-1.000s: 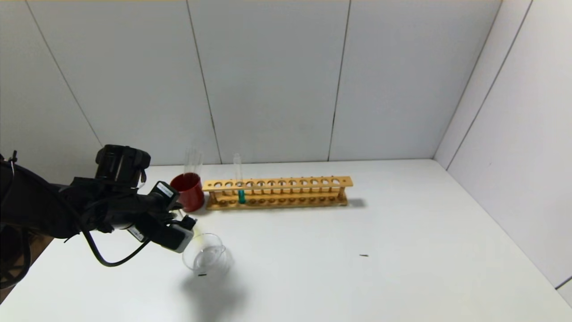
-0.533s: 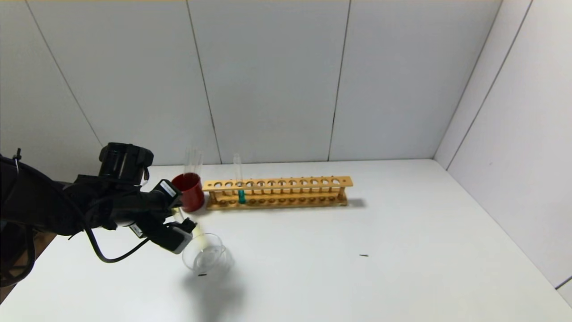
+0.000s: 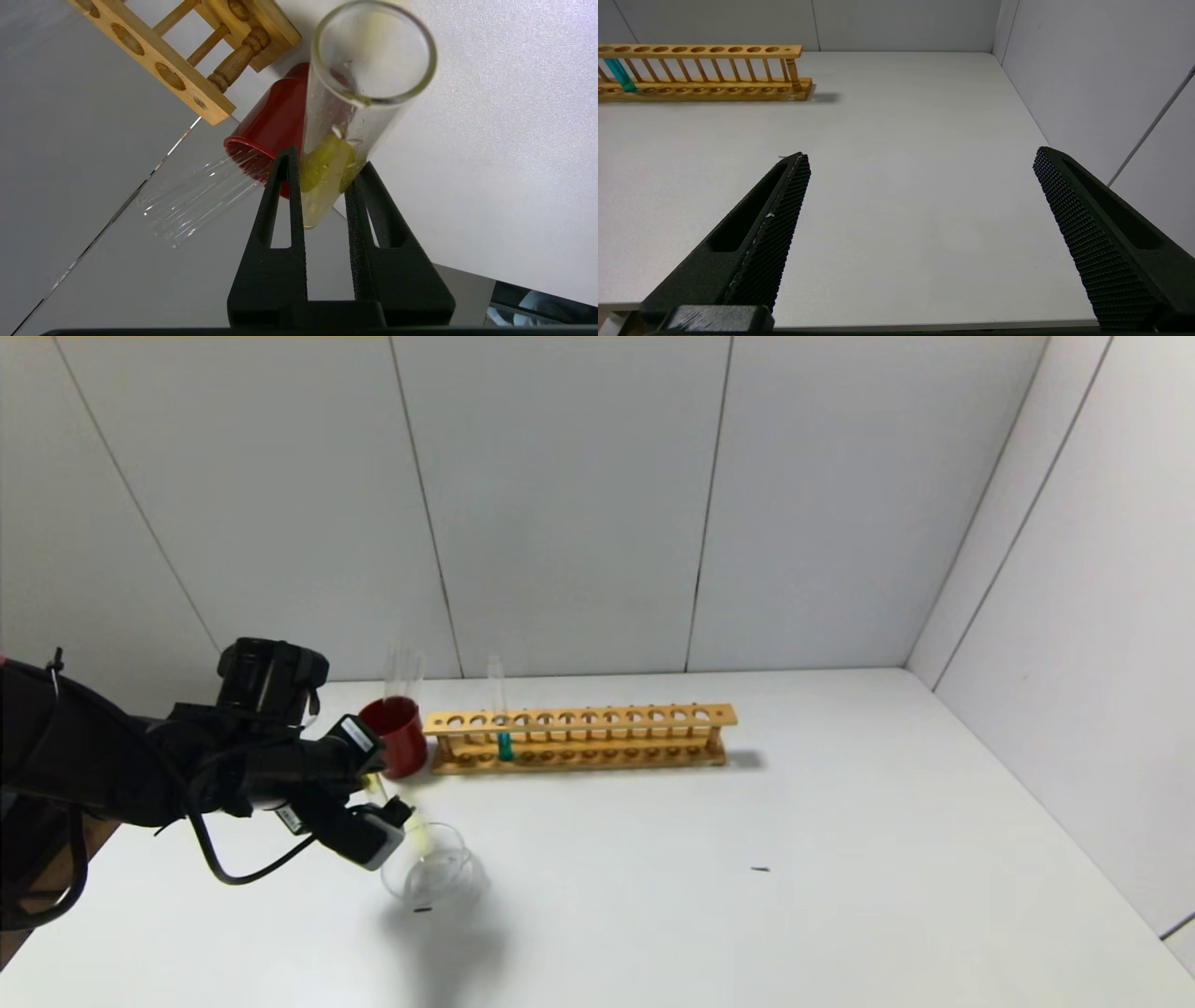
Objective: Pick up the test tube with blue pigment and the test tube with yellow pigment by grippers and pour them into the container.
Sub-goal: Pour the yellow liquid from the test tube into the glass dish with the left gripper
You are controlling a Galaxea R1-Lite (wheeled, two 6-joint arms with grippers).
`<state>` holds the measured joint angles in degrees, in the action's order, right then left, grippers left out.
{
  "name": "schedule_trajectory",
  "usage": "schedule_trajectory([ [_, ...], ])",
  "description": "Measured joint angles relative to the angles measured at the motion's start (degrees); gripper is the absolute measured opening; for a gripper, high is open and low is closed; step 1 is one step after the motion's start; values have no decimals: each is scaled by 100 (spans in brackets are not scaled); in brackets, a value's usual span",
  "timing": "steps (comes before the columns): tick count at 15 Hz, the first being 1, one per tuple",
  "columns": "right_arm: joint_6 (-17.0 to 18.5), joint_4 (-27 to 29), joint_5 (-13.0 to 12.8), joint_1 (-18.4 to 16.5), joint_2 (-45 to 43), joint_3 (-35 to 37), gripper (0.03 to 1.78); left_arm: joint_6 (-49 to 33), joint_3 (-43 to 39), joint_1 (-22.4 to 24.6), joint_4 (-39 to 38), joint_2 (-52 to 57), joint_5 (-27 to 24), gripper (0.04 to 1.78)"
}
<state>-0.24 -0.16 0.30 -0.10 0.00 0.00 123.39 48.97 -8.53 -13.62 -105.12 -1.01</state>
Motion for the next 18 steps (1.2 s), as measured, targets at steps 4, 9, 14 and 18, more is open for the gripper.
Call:
schedule_trajectory([
  [4, 2, 0, 0, 0, 0, 0, 175, 116, 15, -149, -62, 18, 122, 31],
  [9, 0, 0, 0, 0, 0, 0, 175, 139, -21, -304, -173, 85, 406, 31],
  [14, 2, 0, -1, 0, 0, 0, 175, 321, -52, -345, -173, 101, 506, 31],
  [18, 0, 0, 0, 0, 0, 0, 175, 430, -66, -360, -173, 105, 633, 31],
])
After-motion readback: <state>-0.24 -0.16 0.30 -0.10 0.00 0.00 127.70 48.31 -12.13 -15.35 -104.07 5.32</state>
